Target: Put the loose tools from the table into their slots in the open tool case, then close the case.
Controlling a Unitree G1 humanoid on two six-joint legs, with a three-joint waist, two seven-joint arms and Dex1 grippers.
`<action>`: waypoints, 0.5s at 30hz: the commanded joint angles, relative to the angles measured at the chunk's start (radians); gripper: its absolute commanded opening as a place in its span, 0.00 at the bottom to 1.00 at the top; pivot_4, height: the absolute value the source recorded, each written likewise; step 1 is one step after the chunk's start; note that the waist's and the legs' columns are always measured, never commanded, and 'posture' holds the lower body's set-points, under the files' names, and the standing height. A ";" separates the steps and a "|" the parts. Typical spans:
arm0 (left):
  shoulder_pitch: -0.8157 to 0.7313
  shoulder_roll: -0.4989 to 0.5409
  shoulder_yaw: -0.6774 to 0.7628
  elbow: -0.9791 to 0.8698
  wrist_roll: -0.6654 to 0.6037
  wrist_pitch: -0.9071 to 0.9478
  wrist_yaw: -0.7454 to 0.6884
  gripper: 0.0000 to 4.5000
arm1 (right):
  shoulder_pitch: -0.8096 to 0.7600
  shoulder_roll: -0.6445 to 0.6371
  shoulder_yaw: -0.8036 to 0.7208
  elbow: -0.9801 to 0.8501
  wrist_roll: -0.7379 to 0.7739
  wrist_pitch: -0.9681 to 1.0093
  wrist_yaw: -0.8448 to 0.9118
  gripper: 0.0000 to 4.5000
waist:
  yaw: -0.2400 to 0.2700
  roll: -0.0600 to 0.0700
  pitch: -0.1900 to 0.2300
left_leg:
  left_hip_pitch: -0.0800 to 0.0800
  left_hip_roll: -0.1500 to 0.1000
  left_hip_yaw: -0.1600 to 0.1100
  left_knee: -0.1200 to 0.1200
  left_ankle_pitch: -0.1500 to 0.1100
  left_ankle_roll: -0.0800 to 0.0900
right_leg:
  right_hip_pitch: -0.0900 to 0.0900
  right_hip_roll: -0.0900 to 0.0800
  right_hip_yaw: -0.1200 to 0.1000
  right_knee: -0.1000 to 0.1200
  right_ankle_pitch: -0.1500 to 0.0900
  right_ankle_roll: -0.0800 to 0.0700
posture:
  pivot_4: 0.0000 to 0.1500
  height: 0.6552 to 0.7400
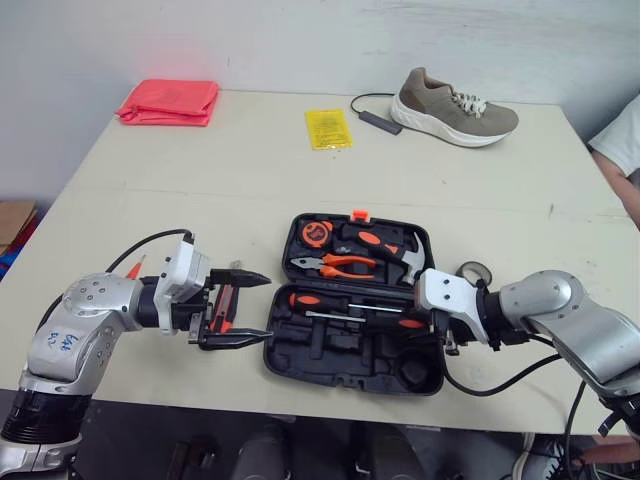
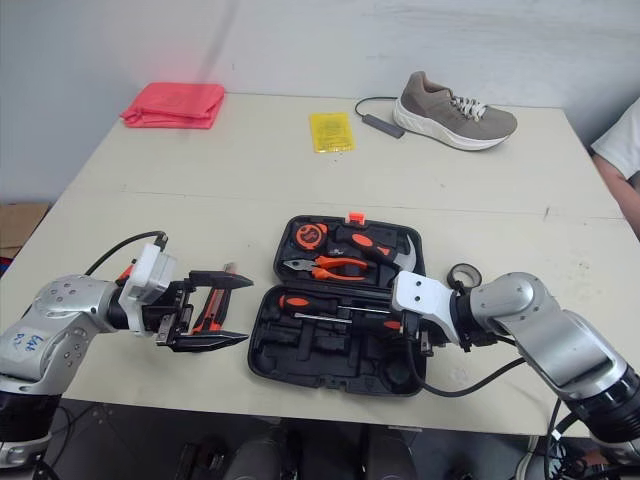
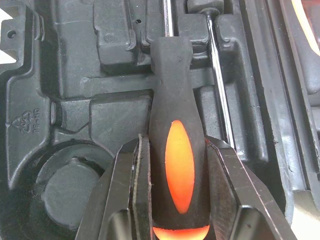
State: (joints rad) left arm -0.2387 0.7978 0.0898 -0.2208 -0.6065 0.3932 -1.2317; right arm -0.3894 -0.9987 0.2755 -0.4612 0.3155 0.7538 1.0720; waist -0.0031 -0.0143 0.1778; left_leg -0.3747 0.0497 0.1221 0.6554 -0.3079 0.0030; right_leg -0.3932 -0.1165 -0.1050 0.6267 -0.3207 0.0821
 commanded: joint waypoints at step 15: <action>-0.001 -0.008 0.008 0.008 0.021 -0.035 -0.017 1.00 | 0.059 -0.002 -0.026 0.013 -0.001 0.005 0.013 0.23 | 0.003 -0.001 0.000 | 0.000 0.000 0.000 0.000 0.000 0.001 | 0.001 0.000 0.000 0.000 0.000 0.000 | 1.00 1.00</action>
State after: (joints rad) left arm -0.2453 0.7866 0.0892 -0.2142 -0.5847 0.3715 -1.2382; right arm -0.3575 -1.0049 0.2390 -0.4623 0.3233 0.7727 1.0836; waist -0.0003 -0.0150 0.1774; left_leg -0.3747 0.0492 0.1218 0.6556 -0.3083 0.0037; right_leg -0.3924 -0.1166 -0.1054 0.6263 -0.3207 0.0821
